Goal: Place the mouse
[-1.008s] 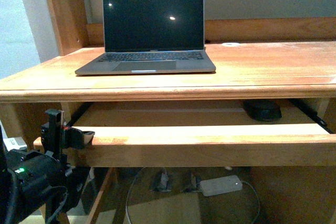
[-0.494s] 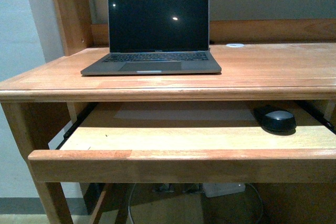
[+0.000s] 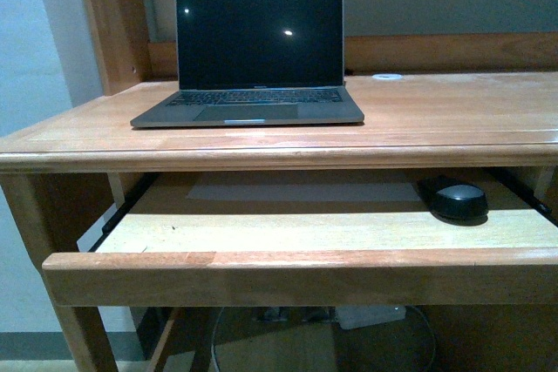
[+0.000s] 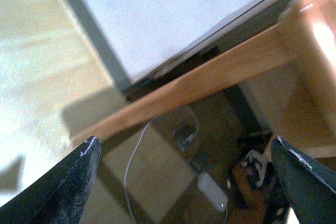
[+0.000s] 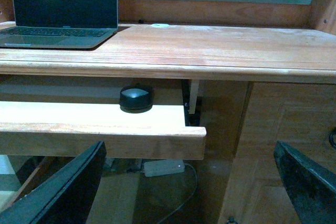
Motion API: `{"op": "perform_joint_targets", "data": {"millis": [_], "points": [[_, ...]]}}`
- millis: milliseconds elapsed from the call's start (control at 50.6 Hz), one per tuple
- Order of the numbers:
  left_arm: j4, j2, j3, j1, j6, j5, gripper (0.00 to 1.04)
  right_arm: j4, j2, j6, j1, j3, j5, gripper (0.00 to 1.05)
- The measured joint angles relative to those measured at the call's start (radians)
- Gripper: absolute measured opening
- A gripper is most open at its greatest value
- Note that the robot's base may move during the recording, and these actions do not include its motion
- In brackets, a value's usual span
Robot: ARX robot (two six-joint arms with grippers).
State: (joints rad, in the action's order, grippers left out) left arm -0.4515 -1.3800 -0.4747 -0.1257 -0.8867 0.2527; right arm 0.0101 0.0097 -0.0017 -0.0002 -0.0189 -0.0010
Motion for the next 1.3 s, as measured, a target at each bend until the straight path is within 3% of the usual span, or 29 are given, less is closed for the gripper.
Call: {"op": "perform_joint_targets", "data": {"millis": [138,257,356,415,593,672,731,850,889,1304], "points": [[-0.205,0.112,-0.011,-0.014,0.391,0.055,0.98,0.0,0.0,0.0,0.0,0.0,-0.001,0.98],[-0.402,0.123,0.05,-0.053,0.633,-0.199,0.82,0.0,0.0,0.0,0.0,0.0,0.0,0.98],[-0.422,0.151,0.139,-0.034,0.75,-0.35,0.69,0.0,0.0,0.0,0.0,0.0,-0.001,0.98],[-0.417,0.204,0.208,-0.003,0.829,-0.389,0.51,0.0,0.0,0.0,0.0,0.0,-0.003,0.98],[-0.365,0.395,0.333,0.043,0.87,-0.337,0.02,0.0,0.0,0.0,0.0,0.0,0.0,0.98],[-0.325,0.487,0.366,0.109,0.872,-0.26,0.02,0.0,0.0,0.0,0.0,0.0,0.0,0.98],[-0.3,0.528,0.382,0.13,0.873,-0.262,0.02,0.0,0.0,0.0,0.0,0.0,-0.003,0.98],[-0.253,0.593,0.409,0.127,0.877,-0.253,0.02,0.0,0.0,0.0,0.0,0.0,0.0,0.98],[-0.322,0.59,0.438,0.125,0.879,-0.253,0.02,0.0,0.0,0.0,0.0,0.0,-0.001,0.98],[-0.083,0.835,0.466,0.125,0.879,-0.252,0.02,0.0,0.0,0.0,0.0,0.0,0.0,0.98]]}}
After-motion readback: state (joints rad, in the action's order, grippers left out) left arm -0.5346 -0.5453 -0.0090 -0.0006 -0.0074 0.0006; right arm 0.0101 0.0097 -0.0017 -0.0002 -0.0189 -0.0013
